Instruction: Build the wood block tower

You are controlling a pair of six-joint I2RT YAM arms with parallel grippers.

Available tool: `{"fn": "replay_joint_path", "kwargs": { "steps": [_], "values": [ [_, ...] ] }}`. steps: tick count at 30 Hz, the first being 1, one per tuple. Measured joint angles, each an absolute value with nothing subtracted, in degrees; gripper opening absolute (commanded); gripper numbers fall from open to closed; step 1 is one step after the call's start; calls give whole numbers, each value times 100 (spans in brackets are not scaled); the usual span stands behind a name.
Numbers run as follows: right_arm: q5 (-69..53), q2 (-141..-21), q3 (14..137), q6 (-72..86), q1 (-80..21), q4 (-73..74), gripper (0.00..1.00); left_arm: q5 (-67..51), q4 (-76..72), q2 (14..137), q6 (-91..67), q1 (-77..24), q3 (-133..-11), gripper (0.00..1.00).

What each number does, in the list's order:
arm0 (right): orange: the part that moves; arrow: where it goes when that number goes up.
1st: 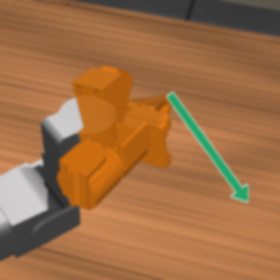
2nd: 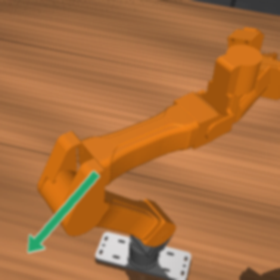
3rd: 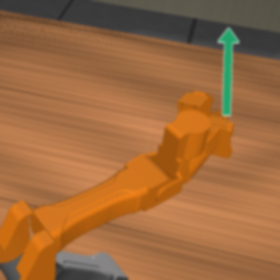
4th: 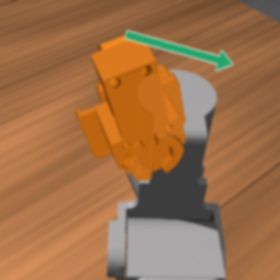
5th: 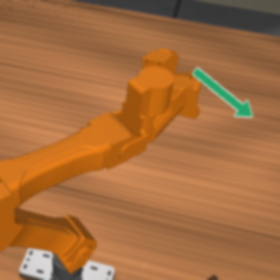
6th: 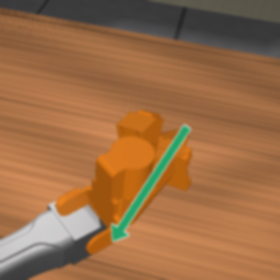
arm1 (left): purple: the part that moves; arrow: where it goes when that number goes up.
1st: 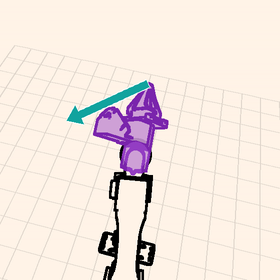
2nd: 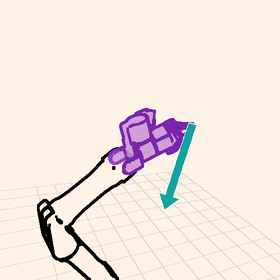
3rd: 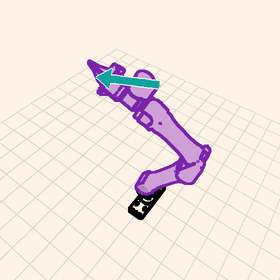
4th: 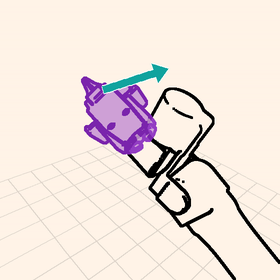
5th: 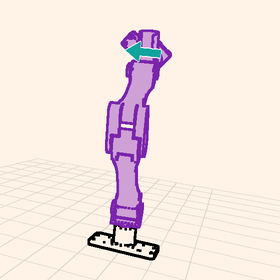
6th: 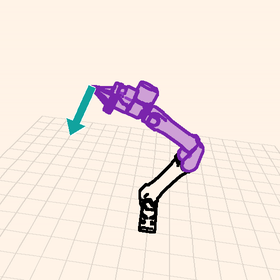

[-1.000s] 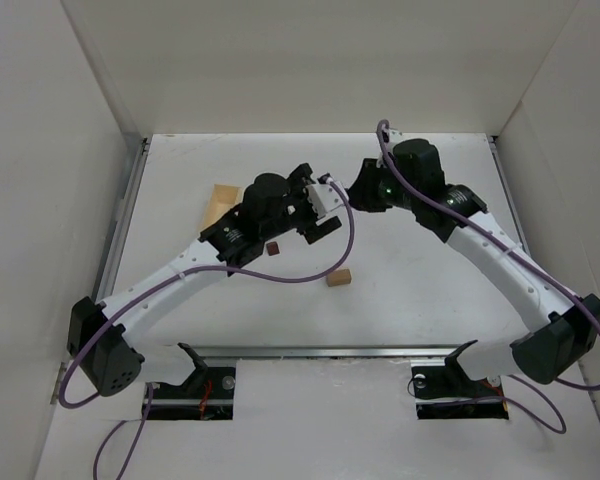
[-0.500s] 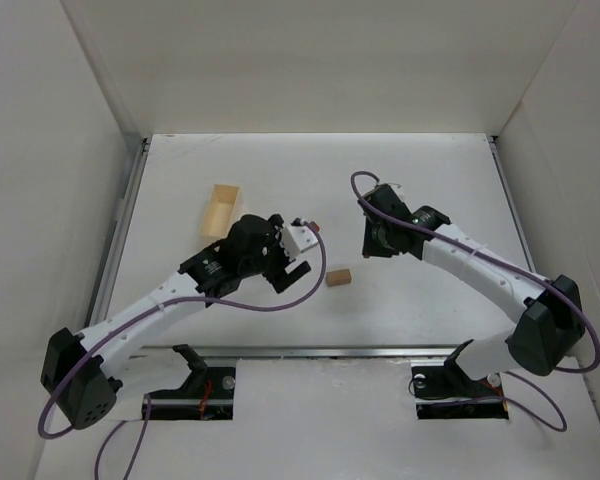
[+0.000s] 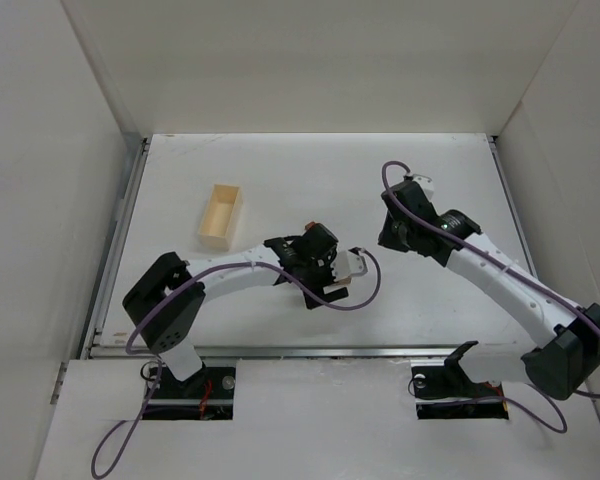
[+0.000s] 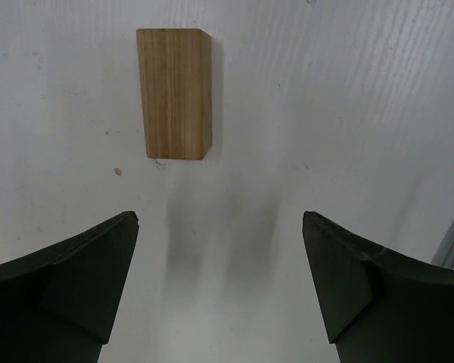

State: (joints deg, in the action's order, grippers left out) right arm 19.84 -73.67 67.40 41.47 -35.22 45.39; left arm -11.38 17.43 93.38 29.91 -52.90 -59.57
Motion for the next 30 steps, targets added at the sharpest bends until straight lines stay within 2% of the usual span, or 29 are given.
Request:
{"fn": "replay_joint_path", "kwargs": {
  "steps": [16,30],
  "values": [
    [2102,-7087,6733,3841,-3277,4530,0,-541,1157,9948,1890,-5288,-6283,88],
    [2097,-7081,6659,3769,-3225,4445,0,-134,958,9959,1785,-5288,-6287,88]
  ]
}}
